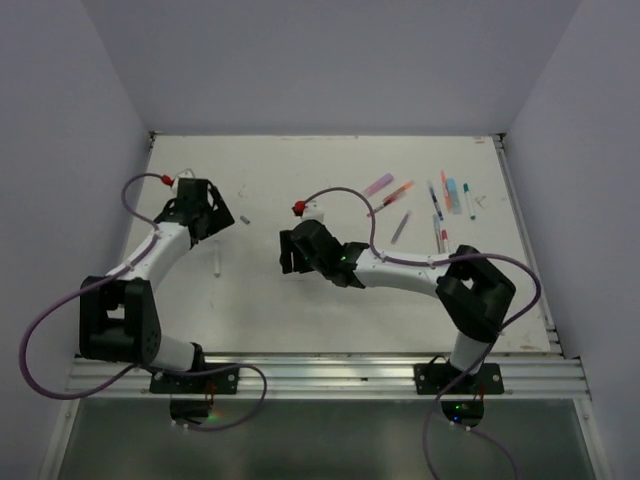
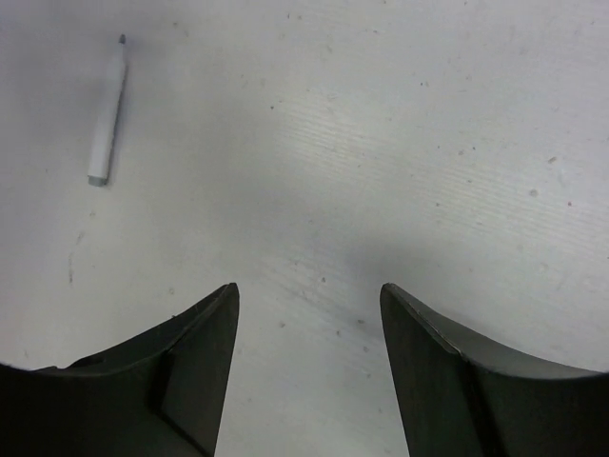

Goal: Open the pen caps

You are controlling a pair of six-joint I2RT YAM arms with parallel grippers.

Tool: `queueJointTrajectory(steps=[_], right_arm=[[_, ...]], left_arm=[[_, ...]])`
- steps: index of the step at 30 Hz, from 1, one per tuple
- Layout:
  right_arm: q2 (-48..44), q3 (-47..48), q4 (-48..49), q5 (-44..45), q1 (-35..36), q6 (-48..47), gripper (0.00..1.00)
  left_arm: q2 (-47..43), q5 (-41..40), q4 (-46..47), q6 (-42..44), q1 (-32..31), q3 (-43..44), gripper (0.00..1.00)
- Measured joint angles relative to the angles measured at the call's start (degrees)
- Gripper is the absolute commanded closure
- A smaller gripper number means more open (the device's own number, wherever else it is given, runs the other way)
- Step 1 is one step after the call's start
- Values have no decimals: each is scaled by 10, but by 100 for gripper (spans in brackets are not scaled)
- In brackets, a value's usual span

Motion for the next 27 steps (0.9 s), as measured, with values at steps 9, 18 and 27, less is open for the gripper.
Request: queueJointTrajectory(steps=[9, 18, 27], right_arm=[[-170, -106, -7, 2, 0, -49, 32], [-247, -168, -26, 33, -10, -66, 29], [-301, -175, -100, 72, -137, -50, 33]], left_arm=[[3, 23, 0, -10, 37, -126, 9], [6, 66, 49, -10, 43, -126, 9], [9, 85, 54, -12, 43, -127, 9]])
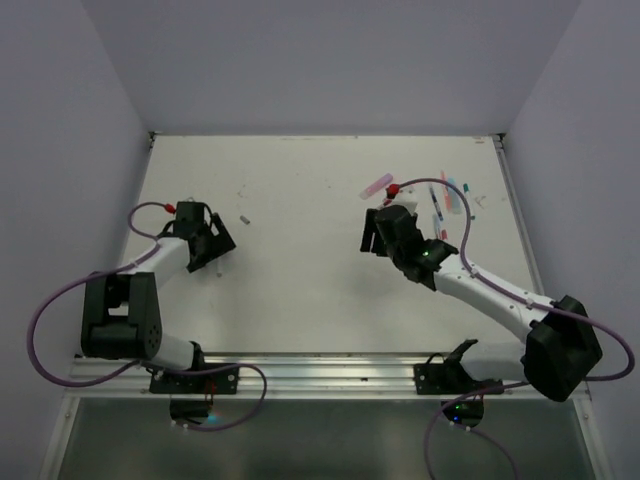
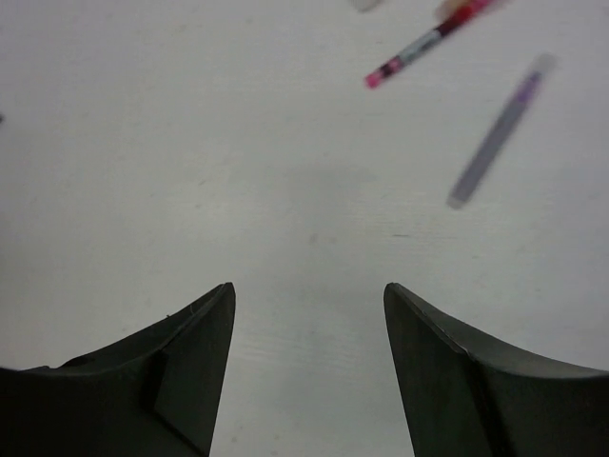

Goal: Open the pen caps

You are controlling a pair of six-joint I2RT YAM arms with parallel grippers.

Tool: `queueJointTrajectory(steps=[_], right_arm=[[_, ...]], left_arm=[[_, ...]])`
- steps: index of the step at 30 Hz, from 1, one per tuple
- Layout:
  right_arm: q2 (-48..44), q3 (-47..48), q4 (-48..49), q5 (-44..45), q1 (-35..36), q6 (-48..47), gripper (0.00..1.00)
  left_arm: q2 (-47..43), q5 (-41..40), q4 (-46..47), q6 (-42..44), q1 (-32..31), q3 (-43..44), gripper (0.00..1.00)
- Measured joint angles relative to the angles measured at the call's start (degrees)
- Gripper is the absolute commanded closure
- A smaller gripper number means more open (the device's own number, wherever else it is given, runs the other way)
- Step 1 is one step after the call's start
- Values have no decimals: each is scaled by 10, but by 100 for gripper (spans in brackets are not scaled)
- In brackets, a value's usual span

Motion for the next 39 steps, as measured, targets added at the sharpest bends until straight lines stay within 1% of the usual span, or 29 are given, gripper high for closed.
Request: queueJointTrajectory(steps=[4, 9, 13, 17, 20, 26, 32, 35, 36, 38, 39], right_arm=[[0, 1, -64, 33, -94, 13, 33], [54, 39, -121, 45, -156, 16, 33], [122, 78, -133, 41, -189, 19, 34], [196, 125, -140, 28, -214, 25, 36], [244, 158, -142, 16, -223, 31, 38], [302, 198, -141, -10, -228, 43, 44], [336, 197, -137, -30, -238, 67, 55], [340, 190, -136, -33, -242, 78, 64], [340, 190, -135, -33, -243, 80, 73], [340, 188, -132, -33, -243, 83, 84], [340, 187, -130, -33, -244, 84, 95]], left_arm=[[-26, 3, -30, 3, 0, 16, 8], [-109, 5, -47, 34, 0, 75, 7], [-177, 3, -40, 66, 0, 94, 7], [-240, 10, -2, 80, 0, 48, 7], [-245, 16, -3, 85, 0, 27, 7], [-236, 15, -3, 93, 0, 26, 7], [-236, 17, -3, 97, 0, 26, 7], [-235, 21, -3, 97, 0, 26, 7], [-235, 22, -3, 97, 0, 26, 7], [-235, 27, -3, 97, 0, 26, 7], [-235, 31, -3, 97, 0, 26, 7]])
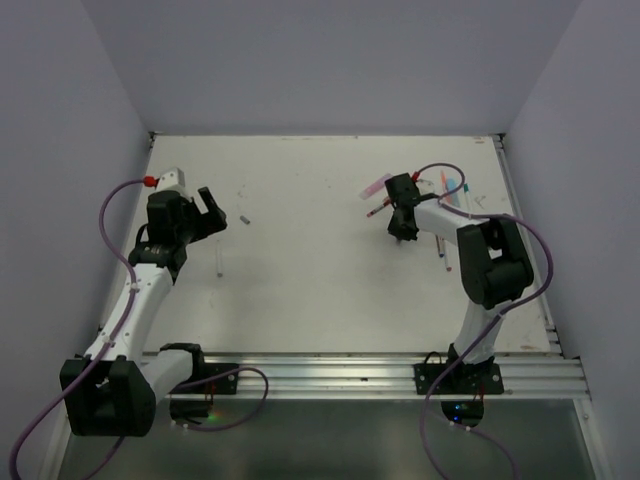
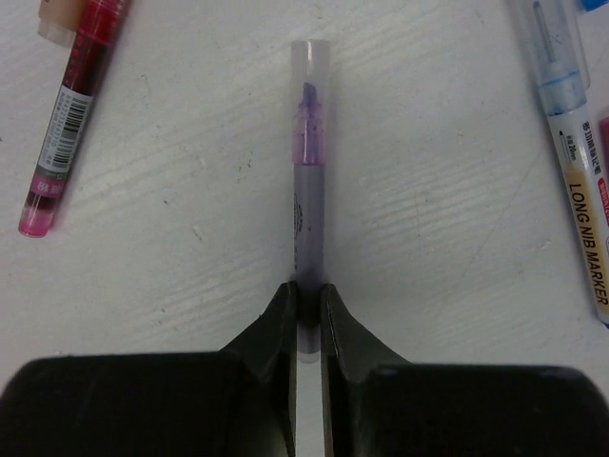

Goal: Open the pen caps

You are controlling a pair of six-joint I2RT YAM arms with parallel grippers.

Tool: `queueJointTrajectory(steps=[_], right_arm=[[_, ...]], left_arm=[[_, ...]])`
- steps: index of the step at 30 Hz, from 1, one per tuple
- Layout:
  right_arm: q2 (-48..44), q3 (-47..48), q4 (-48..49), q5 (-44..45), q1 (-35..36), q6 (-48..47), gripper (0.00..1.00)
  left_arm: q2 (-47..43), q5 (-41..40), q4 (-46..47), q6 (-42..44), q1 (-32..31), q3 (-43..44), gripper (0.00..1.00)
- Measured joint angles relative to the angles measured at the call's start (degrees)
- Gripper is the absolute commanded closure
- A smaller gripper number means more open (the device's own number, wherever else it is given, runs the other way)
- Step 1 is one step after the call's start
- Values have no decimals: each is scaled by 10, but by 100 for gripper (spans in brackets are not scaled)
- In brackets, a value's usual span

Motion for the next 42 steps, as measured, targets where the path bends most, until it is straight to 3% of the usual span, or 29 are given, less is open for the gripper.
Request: queueJointTrajectory(steps=[1, 6, 10, 16, 20, 29, 42], right_arm=[[-1, -2, 3, 0, 0, 1, 100], [-34, -41, 29, -3, 0, -16, 100], [-134, -113, 43, -21, 20, -68, 100], [-310, -158, 123, -62, 177, -142, 100], [-373, -181, 189, -97, 261, -159, 100], [-362, -191, 263, -123, 353, -179, 100], [-353, -190, 285, -120, 365, -189, 100]], left_arm=[[0, 6, 1, 0, 0, 0, 7], [0, 61, 12, -1, -1, -7, 7], [2, 121, 22, -27, -9, -6, 7], [26, 152, 28, -83, -85, 45, 7], [43, 153, 55, -126, -147, 93, 11], [95, 100, 85, -157, -258, 164, 21], [125, 15, 79, -198, -333, 164, 35]])
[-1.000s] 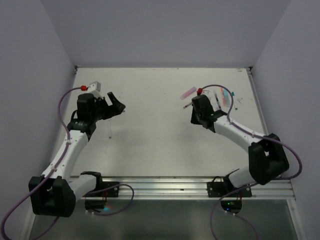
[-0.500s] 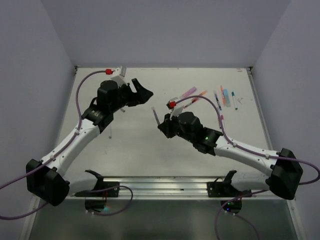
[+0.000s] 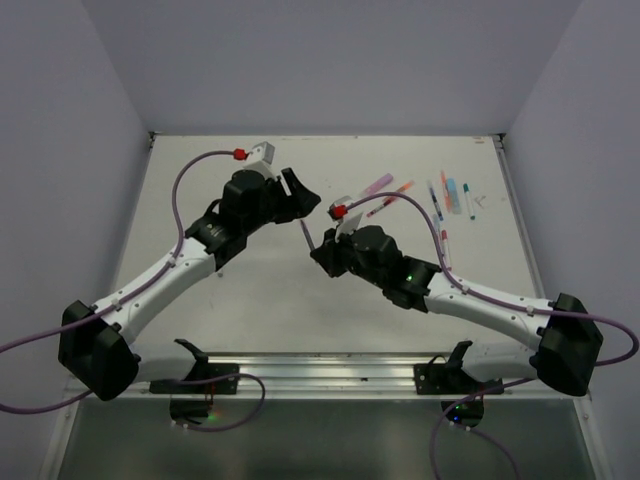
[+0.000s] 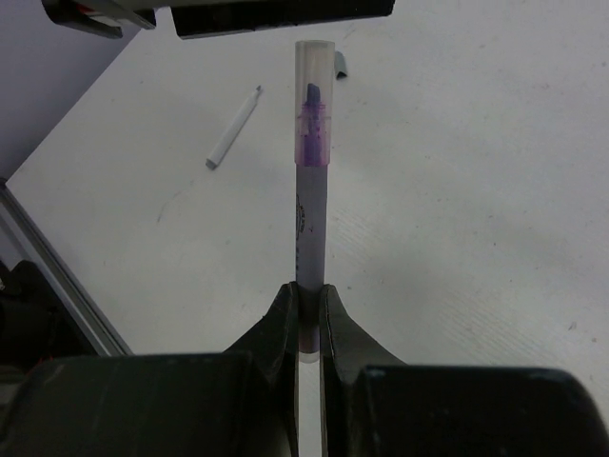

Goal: Open the pen caps

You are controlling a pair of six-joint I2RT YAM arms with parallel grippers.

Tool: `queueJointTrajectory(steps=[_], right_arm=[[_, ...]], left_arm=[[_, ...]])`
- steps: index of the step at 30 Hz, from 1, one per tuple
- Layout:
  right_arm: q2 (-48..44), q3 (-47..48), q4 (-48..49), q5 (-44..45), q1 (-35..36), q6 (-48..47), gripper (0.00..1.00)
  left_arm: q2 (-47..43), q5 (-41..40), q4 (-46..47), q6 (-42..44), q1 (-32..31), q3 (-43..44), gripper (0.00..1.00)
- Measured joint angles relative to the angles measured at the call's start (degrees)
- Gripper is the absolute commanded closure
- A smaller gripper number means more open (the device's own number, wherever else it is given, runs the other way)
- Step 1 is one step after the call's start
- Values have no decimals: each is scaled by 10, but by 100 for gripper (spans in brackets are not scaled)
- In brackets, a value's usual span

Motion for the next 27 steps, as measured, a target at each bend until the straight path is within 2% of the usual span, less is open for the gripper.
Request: queueJointTrajectory(steps=[5, 11, 27], right_arm=[[3, 0, 10, 3, 1, 1, 100], [3, 0, 17, 16, 1, 4, 100], [14, 0, 42, 34, 1, 22, 100]], left_arm=[[0, -18, 3, -19, -16, -7, 39], [0, -36, 3, -29, -25, -10, 49], [0, -56, 7, -34, -36, -21, 62]])
